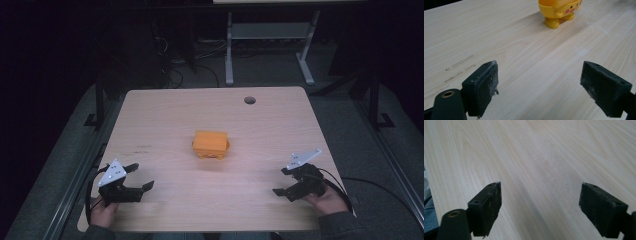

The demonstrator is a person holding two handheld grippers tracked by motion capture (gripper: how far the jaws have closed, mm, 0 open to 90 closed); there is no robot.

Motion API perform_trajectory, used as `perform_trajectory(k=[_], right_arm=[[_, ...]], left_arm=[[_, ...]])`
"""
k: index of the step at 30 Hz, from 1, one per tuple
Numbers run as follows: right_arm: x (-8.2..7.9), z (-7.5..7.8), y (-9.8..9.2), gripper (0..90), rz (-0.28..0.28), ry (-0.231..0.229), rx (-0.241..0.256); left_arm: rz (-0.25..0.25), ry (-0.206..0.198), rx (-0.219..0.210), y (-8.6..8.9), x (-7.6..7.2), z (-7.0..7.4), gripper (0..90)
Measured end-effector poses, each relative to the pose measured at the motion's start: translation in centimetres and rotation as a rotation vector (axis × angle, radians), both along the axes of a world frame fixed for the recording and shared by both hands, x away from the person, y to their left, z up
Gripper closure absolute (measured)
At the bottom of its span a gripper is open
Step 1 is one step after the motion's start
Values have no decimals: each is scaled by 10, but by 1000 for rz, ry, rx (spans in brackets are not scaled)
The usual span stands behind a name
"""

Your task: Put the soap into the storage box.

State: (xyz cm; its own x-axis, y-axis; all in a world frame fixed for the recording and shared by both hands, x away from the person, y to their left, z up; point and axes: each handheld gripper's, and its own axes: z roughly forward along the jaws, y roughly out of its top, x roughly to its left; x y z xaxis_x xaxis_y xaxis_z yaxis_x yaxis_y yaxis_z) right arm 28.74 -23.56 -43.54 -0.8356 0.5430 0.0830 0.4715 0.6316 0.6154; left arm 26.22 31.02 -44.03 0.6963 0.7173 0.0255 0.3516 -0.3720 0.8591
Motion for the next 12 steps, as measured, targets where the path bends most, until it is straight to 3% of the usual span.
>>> perform_trajectory(k=[6,12], right_arm=[[-18,-10,-4,149,-29,-21,11],[-33,-14,-10,145,-55,-12,32]], left_arm=[[2,2,2,0,0,0,143],[0,0,1,0,0,0,143]])
